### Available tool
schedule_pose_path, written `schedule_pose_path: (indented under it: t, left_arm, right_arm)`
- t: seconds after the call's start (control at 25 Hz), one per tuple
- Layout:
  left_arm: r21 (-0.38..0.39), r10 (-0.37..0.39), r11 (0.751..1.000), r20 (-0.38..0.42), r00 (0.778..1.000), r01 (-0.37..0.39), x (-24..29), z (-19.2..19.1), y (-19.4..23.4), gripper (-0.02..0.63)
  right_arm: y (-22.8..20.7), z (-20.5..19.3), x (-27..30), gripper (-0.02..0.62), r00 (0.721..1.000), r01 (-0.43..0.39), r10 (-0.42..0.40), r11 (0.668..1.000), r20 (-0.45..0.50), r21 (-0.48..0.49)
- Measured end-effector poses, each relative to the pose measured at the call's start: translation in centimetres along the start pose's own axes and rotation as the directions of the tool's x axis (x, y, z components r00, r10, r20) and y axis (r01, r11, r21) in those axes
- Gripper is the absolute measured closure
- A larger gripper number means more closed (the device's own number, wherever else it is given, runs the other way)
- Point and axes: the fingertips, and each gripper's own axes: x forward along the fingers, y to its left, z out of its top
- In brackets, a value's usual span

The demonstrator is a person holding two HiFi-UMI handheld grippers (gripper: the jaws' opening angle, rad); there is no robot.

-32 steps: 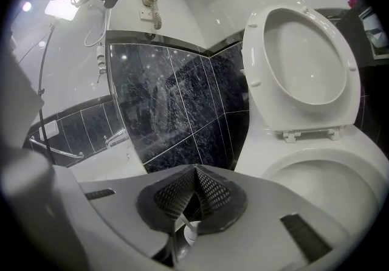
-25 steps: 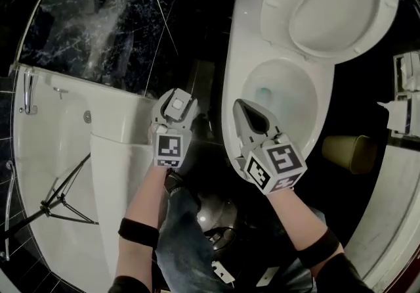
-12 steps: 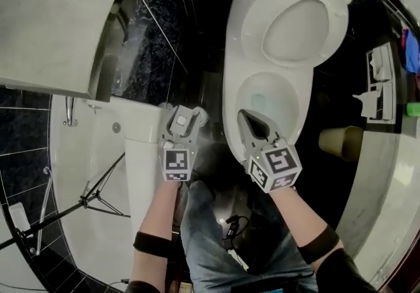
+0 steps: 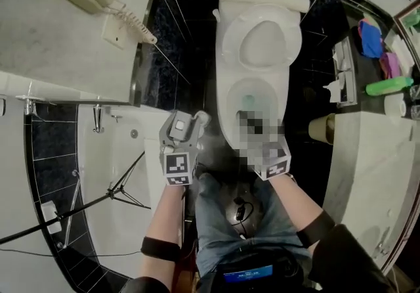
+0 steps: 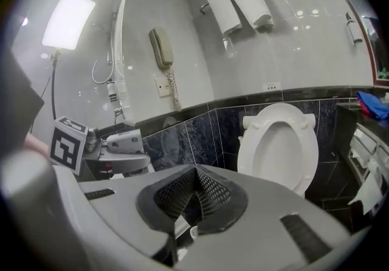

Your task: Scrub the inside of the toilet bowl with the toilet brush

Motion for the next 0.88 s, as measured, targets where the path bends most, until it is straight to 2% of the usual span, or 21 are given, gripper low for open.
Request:
schedule_pose_path:
  t: [0.28, 0.52, 0.88]
  left_arm:
    - [0.03, -0.024, 0.999, 0.011, 1.0, 0.024, -4.8, 9.0, -3.5, 0.361]
    - [0.036, -0.05, 0.998, 0.03, 0.998, 0.049, -8.2, 14.8, -7.0, 0.36]
    - [0.043, -0.126, 0.991, 0.061, 0.99, 0.124, -10.5, 18.4, -12.4, 0.36]
  right_arm:
    - [-0.9, 4.8, -6.8, 0.589, 1.0, 0.025, -0.025, 1.0, -0.004, -0.007]
    - [-1.8, 8.1, -12.5, 0.589, 0.998, 0.053, -0.052, 0.998, 0.017, -0.016]
    - [-4.2, 9.6, -19.3, 0.589, 0.993, 0.111, -0.111, 0.994, 0.048, 0.015]
